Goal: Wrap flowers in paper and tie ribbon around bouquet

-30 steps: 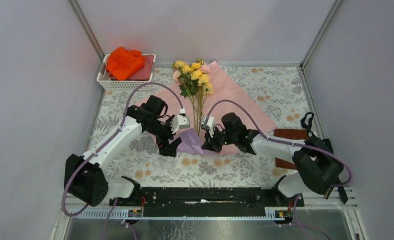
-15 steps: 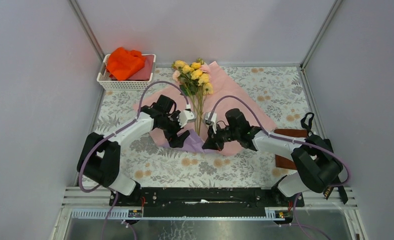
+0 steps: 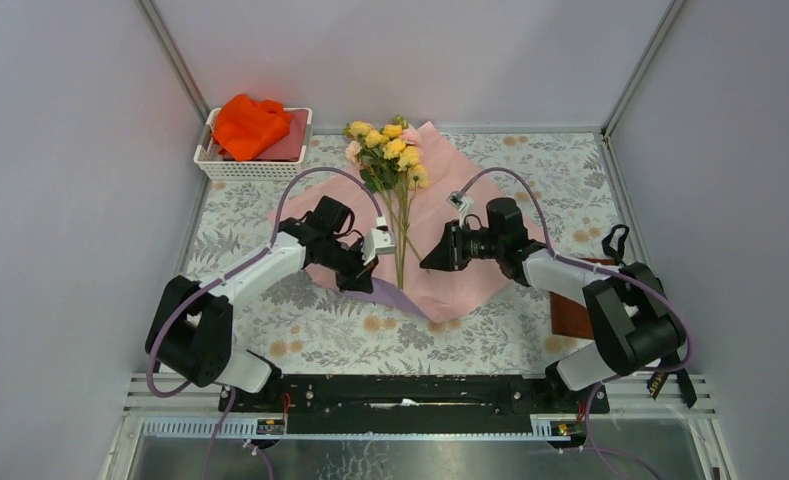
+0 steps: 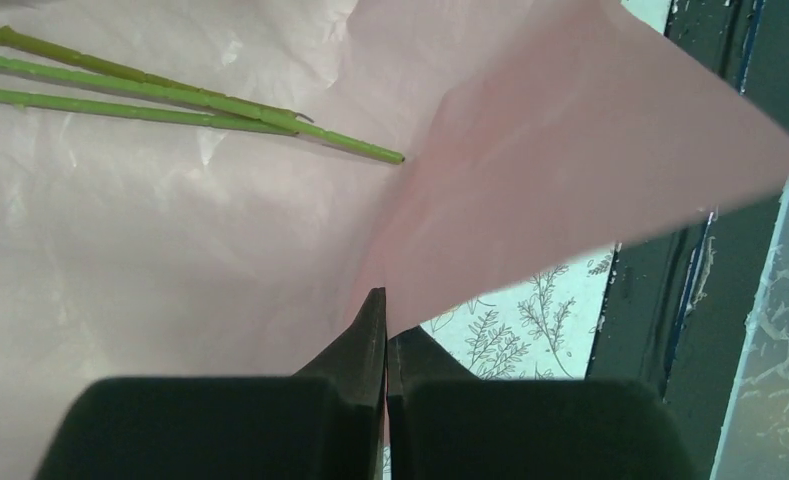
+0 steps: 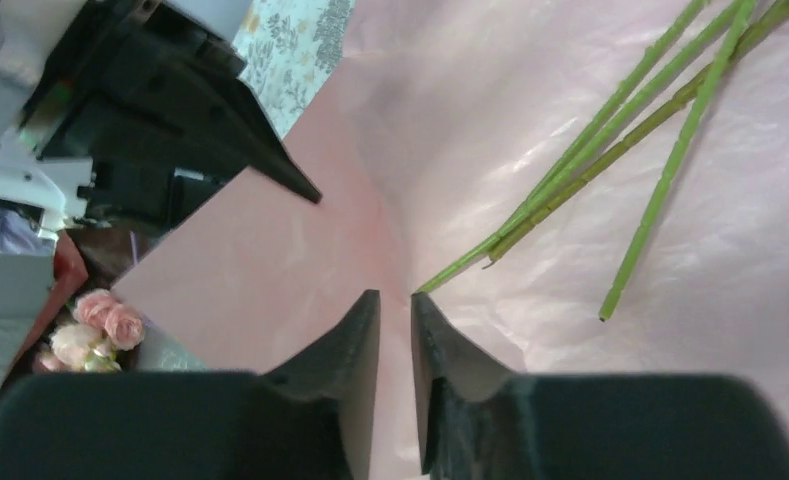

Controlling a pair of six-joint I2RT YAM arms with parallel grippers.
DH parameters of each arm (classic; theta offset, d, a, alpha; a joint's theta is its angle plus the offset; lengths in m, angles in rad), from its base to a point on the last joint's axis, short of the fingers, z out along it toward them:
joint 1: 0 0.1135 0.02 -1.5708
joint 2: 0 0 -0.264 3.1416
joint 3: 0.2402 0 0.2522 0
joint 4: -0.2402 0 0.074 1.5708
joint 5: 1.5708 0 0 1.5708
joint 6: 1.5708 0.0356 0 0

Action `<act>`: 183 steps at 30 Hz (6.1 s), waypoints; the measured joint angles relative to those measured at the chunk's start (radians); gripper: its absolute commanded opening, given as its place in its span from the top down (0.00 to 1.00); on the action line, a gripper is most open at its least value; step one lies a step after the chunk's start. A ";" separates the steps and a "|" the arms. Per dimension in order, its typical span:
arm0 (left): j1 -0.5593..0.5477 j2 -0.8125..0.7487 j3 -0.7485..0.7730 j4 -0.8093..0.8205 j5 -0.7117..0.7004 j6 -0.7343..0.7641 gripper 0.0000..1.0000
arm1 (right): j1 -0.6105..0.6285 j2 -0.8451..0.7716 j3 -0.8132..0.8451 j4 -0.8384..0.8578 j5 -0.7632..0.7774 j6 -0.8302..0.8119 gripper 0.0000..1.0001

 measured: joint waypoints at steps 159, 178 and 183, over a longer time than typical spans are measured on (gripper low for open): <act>-0.089 0.184 -0.033 0.130 -0.520 -0.204 0.60 | 0.000 0.105 0.036 -0.561 0.404 0.093 1.00; -0.087 -0.050 -0.089 -0.177 -0.708 -0.119 0.60 | -0.001 0.029 0.020 -0.713 0.470 0.021 1.00; -0.120 0.066 0.174 -0.159 -0.628 -0.163 0.61 | -0.001 0.028 0.023 -0.718 0.472 0.022 1.00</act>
